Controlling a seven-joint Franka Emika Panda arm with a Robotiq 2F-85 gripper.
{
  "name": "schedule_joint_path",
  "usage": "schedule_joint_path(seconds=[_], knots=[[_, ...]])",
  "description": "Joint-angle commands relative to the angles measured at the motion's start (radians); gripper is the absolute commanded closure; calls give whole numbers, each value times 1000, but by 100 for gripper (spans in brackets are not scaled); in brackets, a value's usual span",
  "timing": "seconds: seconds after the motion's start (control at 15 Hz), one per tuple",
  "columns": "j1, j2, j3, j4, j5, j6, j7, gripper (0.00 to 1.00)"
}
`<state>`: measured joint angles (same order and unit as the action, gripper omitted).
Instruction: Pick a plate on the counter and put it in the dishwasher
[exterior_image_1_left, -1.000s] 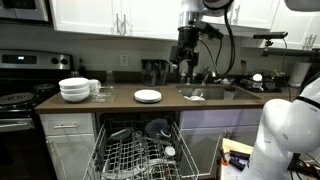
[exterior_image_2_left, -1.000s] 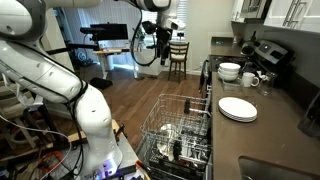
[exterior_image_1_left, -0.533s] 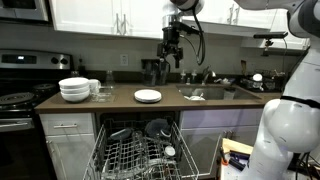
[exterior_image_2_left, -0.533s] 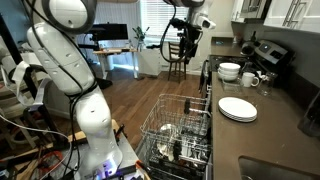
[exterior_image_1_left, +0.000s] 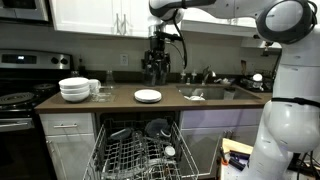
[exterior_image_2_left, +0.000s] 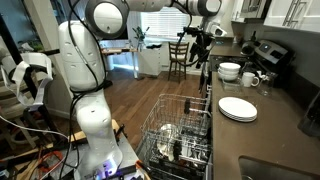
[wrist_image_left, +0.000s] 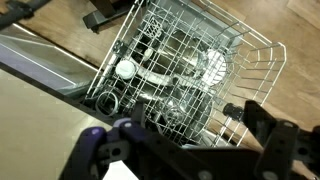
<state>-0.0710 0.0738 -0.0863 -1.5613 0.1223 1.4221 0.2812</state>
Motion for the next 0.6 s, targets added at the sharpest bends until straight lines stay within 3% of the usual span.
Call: schedule_joint_path(seconds=[0.0,0.53], knots=[[12,47,10,18,-25,0,22,0],[18,67,9,1,0,-4,2,0]])
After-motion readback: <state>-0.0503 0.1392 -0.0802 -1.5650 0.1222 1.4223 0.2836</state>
